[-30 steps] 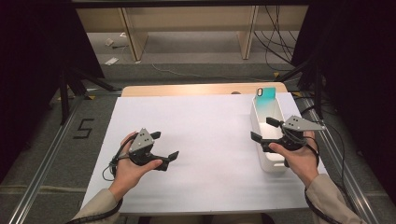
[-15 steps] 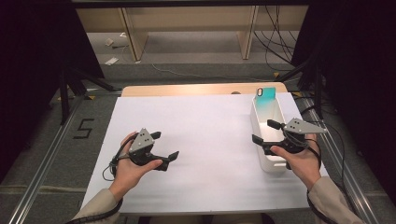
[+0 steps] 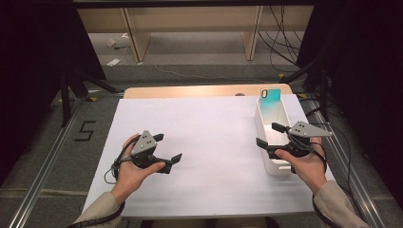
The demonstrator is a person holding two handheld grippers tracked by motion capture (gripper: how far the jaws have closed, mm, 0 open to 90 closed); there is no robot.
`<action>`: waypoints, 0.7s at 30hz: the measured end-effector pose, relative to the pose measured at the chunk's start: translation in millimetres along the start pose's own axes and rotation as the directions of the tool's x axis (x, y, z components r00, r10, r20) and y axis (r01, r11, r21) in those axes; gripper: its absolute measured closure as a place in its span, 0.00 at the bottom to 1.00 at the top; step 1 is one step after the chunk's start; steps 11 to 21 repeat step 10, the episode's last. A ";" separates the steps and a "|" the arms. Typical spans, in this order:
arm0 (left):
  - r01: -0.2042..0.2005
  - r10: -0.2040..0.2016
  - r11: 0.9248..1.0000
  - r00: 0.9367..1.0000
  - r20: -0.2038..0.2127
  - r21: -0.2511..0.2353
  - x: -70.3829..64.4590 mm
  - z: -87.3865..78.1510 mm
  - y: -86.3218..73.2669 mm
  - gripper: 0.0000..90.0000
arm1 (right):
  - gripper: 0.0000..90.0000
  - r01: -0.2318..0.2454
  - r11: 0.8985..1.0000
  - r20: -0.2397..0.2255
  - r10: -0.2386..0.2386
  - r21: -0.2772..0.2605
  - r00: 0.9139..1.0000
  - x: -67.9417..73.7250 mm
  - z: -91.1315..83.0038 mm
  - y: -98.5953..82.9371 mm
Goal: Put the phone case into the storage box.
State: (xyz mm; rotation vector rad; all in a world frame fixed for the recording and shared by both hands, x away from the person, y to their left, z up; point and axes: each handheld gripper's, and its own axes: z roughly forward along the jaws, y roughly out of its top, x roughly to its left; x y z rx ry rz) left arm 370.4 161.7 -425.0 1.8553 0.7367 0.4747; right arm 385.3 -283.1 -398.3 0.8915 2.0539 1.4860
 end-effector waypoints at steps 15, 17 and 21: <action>0.007 -0.007 1.000 1.000 0.002 0.000 0.6 0.6 -0.4 0.04 | 0.17 -0.007 1.000 -0.007 0.007 -0.010 1.000 0.5 0.3 -0.1; 0.007 -0.007 1.000 1.000 0.002 0.000 0.6 0.6 -0.4 0.04 | 0.17 -0.007 1.000 -0.007 0.007 -0.010 1.000 0.5 0.3 -0.1; 0.007 -0.007 1.000 1.000 0.002 0.000 0.6 0.6 -0.4 0.04 | 0.17 -0.007 1.000 -0.007 0.007 -0.010 1.000 0.5 0.3 -0.1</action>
